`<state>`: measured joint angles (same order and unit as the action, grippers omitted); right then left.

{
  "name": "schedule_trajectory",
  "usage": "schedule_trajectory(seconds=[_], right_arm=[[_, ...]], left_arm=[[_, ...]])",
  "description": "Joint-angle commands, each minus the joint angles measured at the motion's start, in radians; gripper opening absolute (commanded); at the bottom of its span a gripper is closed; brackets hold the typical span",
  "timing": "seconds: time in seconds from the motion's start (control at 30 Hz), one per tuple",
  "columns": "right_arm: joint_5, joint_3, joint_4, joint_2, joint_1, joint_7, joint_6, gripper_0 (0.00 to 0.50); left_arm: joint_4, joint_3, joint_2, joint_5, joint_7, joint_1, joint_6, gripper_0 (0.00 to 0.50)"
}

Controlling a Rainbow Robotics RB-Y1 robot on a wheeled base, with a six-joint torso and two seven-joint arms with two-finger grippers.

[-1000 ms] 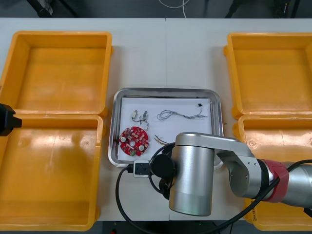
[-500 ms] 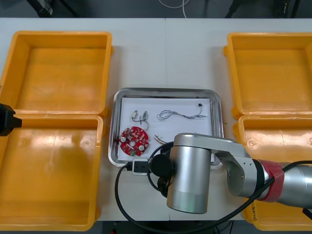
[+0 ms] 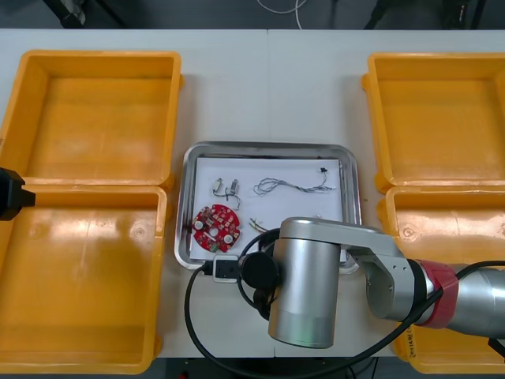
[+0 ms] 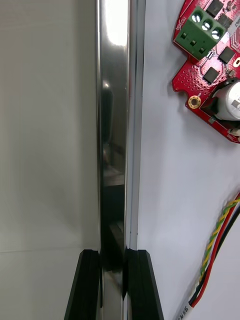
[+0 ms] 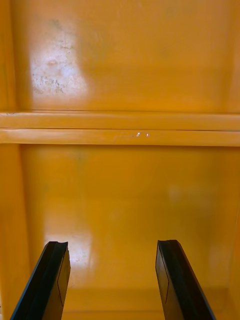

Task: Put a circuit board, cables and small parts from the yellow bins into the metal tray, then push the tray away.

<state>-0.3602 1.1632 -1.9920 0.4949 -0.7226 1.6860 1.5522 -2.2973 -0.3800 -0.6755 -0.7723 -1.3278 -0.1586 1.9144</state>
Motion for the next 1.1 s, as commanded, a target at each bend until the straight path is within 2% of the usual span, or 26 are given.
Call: schedule_trajectory(seconds=[0.03, 0.37, 0.83, 1.0, 1.1], right_arm=[[0.024, 0.012, -0.01, -0.024, 0.003, 0.018, -0.008, 0.0], [0.018, 0.0, -0.004, -0.012, -0.049, 0.009, -0.008, 0.0], [-0.006, -0.017, 0.111, -0.013, -0.129, 0.012, -0.077, 0.0], [-0.052, -0.037, 0.159, -0.013, -0.161, 0.02, -0.098, 0.0], [-0.052, -0.039, 0.177, -0.013, -0.181, 0.021, -0.1, 0.0]], left_arm=[[-0.031, -0.014, -0.002, 0.007, -0.071, 0.018, 0.005, 0.5], [-0.031, -0.014, -0.002, 0.007, -0.071, 0.018, 0.005, 0.5], [-0.031, -0.014, -0.002, 0.007, -0.071, 0.018, 0.005, 0.5], [-0.031, -0.014, -0.002, 0.007, -0.071, 0.018, 0.005, 0.5], [-0.031, -0.014, -0.002, 0.007, -0.071, 0.018, 0.005, 0.5]])
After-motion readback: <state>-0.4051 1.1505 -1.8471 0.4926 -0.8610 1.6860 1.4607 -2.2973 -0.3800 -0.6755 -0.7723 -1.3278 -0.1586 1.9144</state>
